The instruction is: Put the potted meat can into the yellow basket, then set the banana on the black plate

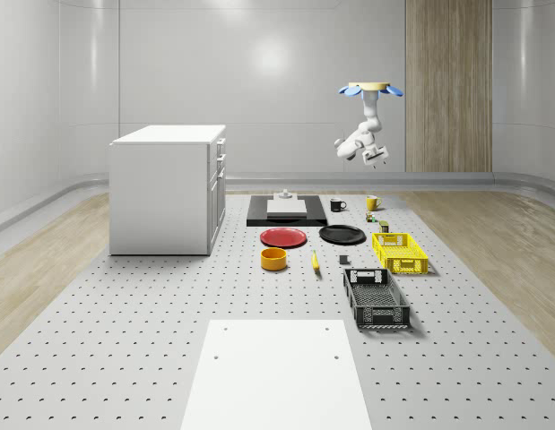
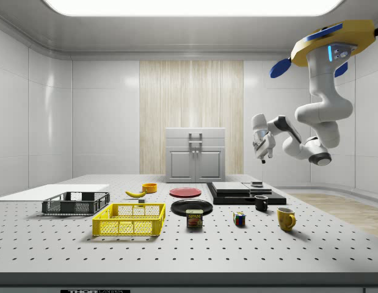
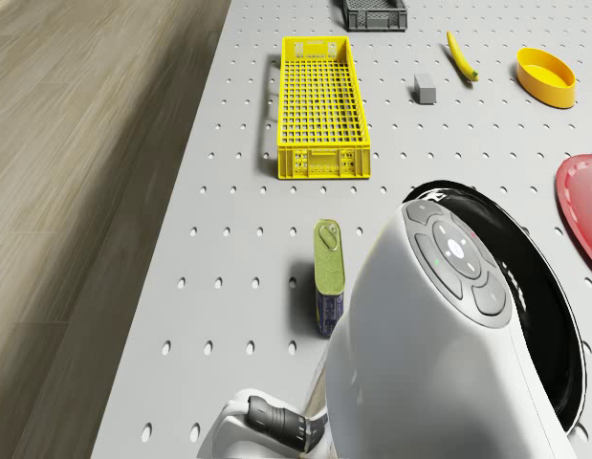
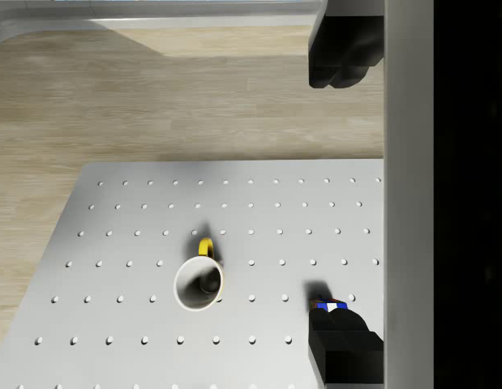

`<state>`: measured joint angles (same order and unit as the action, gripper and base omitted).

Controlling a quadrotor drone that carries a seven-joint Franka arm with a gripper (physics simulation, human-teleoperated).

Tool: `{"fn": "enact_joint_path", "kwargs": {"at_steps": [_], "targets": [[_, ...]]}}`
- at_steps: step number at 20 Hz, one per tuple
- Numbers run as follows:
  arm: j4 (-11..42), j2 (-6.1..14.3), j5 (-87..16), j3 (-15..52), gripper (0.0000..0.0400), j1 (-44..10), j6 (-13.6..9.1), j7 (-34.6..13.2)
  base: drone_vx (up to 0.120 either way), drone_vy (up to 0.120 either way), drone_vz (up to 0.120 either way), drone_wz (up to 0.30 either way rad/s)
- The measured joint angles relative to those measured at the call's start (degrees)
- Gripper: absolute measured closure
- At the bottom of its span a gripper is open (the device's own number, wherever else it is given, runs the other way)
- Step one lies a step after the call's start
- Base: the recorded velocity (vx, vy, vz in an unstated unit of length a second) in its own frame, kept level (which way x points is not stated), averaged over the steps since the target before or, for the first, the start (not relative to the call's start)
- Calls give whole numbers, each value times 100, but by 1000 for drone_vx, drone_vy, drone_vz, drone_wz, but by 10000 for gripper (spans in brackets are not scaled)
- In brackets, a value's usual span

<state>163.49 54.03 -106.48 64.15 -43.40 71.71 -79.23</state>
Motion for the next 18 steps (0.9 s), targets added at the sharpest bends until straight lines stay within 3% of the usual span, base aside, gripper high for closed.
{"fn": "enact_joint_path", "kwargs": {"at_steps": [3, 7, 11, 18], "targets": [[147, 187, -414, 299, 0, -597, -271, -393, 120, -67, -120, 0], [220, 393, -649, 538, 0, -1092, -452, -719, 120, -120, -120, 0], [242, 561, -713, 678, 0, -1369, -494, -908, 120, -120, -120, 0], [241, 809, -673, 821, 0, -1609, -407, -1089, 120, -6, -120, 0]]}}
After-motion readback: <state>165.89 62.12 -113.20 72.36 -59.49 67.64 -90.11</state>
